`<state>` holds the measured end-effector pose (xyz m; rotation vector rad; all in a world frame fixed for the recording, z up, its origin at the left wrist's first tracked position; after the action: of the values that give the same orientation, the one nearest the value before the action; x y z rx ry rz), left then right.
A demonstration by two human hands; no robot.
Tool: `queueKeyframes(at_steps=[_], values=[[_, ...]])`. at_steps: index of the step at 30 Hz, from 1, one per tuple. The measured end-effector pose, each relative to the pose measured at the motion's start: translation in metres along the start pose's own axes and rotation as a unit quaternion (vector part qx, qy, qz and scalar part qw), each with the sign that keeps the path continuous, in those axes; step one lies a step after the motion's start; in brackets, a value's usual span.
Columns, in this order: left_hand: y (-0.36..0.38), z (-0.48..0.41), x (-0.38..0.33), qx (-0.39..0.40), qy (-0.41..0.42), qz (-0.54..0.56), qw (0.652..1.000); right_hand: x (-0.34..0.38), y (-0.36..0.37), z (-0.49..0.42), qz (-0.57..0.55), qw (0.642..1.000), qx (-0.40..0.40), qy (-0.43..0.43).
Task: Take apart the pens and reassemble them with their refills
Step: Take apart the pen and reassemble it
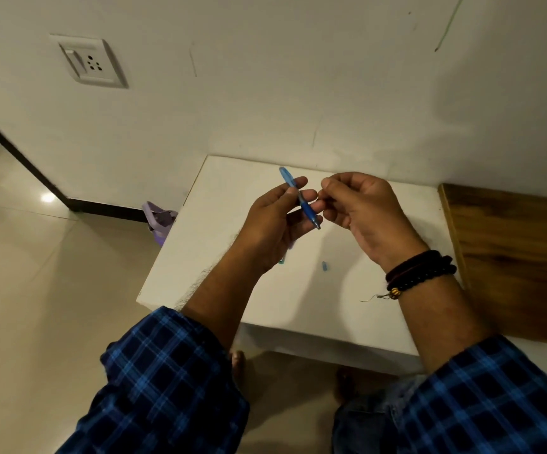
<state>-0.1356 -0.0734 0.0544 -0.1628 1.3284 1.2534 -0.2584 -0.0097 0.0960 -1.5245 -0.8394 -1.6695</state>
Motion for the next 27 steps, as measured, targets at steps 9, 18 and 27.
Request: queueKeyframes(at_steps=[9, 18, 27], values=[[-0.008, 0.001, -0.008, 0.000, 0.041, -0.048, 0.998, -0.001, -0.001, 0.002, 0.098, 0.995, 0.024, 0.013], [-0.011, 0.013, -0.016, -0.039, 0.081, -0.084, 0.992, -0.029, 0.003, 0.022, 0.070, 0.979, 0.095, 0.169], [-0.029, 0.010, -0.032, -0.051, 0.097, -0.103, 0.989, -0.044, 0.027, 0.017, 0.116, 0.967, 0.141, 0.179]])
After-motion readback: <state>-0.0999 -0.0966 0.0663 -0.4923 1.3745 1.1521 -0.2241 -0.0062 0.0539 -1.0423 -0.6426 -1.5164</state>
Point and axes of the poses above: each hand's wrist, its own z-axis away from the middle knuckle, its own y-axis out of the palm, x = y × z, the point moved 9 cm from there along -z, towards the middle knuckle, and after that the axes turned 4 degrees about -y, right-handed, at the moved point
